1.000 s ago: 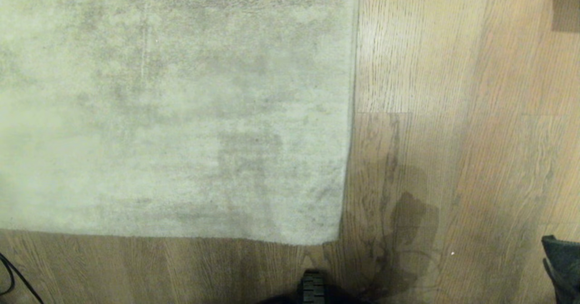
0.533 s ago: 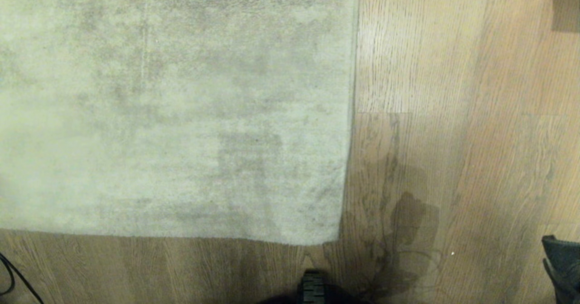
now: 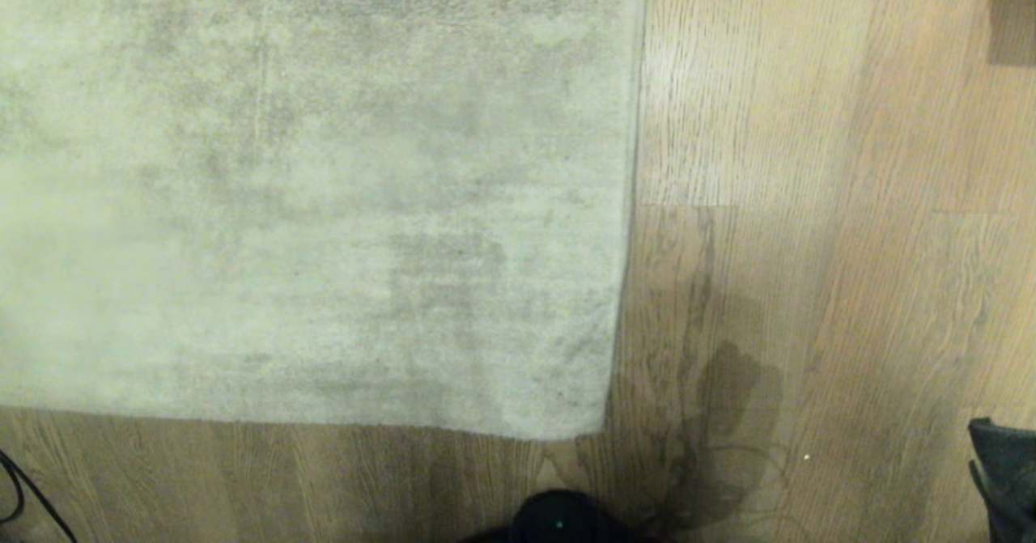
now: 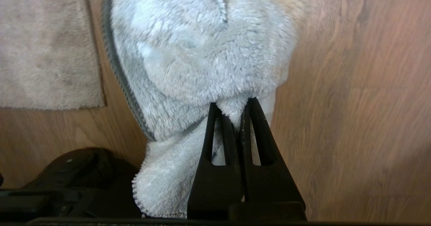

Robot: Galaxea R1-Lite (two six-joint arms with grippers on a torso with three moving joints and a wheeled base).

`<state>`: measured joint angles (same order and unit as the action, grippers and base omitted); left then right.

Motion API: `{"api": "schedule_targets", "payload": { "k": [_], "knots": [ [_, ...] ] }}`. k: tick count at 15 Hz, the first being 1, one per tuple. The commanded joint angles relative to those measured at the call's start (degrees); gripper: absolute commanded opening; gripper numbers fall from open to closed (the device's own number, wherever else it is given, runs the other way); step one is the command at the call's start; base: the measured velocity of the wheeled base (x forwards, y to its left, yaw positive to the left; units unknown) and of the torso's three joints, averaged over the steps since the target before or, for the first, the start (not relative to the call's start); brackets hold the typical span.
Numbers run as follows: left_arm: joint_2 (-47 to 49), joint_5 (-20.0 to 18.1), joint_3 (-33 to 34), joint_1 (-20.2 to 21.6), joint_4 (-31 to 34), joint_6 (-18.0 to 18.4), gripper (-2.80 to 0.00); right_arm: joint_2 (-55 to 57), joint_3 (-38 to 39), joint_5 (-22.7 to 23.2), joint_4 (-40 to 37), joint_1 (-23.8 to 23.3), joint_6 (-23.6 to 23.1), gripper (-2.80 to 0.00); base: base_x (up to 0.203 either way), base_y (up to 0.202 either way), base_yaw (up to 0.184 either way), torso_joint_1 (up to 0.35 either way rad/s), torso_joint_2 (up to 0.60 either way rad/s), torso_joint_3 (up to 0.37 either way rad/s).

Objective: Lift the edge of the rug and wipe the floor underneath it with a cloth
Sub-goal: Put down the rag

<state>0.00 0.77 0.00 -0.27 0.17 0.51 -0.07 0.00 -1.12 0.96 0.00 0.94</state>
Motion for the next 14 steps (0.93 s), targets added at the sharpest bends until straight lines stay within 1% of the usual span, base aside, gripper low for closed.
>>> {"api": "schedule_targets", "payload": {
  "k": [1, 11, 12, 14],
  "knots": [
    [0.0, 0.0, 0.0, 0.0, 0.0, 0.0, -2.80, 0.1, 0.0, 0.0, 0.0, 0.0, 0.0, -2.80, 0.000, 0.000, 0.000, 0.000, 0.00, 0.000],
    [0.0, 0.0, 0.0, 0.0, 0.0, -0.2, -2.80, 0.1, 0.0, 0.0, 0.0, 0.0, 0.0, -2.80, 0.000, 0.000, 0.000, 0.000, 0.00, 0.000],
    [0.0, 0.0, 0.0, 0.0, 0.0, -0.2, -2.80, 0.1, 0.0, 0.0, 0.0, 0.0, 0.0, -2.80, 0.007, -0.055, 0.010, 0.002, 0.00, 0.006],
    [0.0, 0.0, 0.0, 0.0, -0.1, -0.2, -2.80, 0.1, 0.0, 0.0, 0.0, -0.1, 0.1, -2.80, 0.003, -0.145, -0.003, 0.002, 0.00, 0.005]
  ]
}}
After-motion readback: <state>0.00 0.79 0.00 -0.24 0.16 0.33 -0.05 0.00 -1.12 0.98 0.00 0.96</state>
